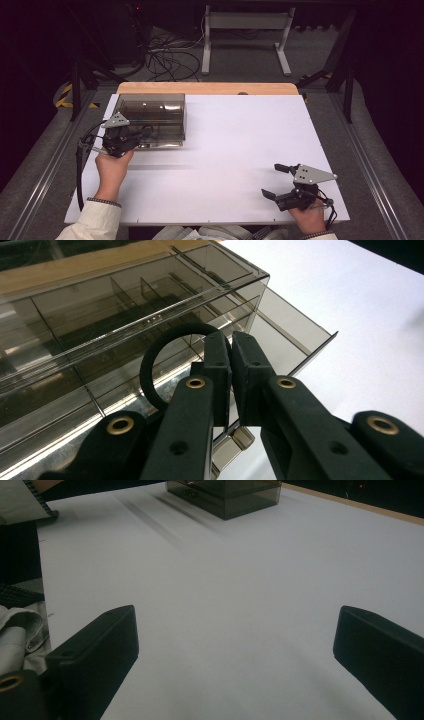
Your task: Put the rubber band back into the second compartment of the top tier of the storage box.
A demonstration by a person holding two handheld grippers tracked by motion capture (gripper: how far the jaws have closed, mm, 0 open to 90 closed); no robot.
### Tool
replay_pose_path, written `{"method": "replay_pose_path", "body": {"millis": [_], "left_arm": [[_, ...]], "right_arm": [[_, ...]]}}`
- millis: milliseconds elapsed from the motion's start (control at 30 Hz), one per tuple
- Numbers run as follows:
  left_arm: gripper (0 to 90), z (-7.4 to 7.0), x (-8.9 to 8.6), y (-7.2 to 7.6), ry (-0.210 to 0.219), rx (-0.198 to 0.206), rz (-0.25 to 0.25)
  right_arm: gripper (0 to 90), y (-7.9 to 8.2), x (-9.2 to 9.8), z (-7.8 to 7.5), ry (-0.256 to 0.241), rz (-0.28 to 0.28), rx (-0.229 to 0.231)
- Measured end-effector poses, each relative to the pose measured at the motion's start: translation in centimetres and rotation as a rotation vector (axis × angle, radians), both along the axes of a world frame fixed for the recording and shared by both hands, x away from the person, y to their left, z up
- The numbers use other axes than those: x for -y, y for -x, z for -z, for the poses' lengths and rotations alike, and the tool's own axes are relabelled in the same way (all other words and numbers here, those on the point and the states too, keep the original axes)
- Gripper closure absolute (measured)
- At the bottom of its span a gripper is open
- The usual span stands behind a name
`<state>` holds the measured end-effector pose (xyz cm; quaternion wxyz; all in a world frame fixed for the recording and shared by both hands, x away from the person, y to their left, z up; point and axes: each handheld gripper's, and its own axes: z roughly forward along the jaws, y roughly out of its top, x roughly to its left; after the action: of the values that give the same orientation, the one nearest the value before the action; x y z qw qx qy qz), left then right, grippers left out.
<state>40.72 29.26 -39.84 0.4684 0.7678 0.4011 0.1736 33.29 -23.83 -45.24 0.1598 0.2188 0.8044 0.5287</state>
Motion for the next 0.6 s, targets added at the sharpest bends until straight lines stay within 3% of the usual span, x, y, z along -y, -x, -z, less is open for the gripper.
{"method": "replay_pose_path", "body": {"millis": [133,600], "left_arm": [[80.0,0.05,0.01,-0.07,-0.009,0.005,-0.005],[65.7,-0.65,-0.07,0.60,0.019,0.049,-0.009]], "right_arm": [[4.9,0.00,-0.01,0.00,0.000,0.000,0.000],[4.9,-0.03,0.01,0.01,-0.002,0.000,-0.001]]}}
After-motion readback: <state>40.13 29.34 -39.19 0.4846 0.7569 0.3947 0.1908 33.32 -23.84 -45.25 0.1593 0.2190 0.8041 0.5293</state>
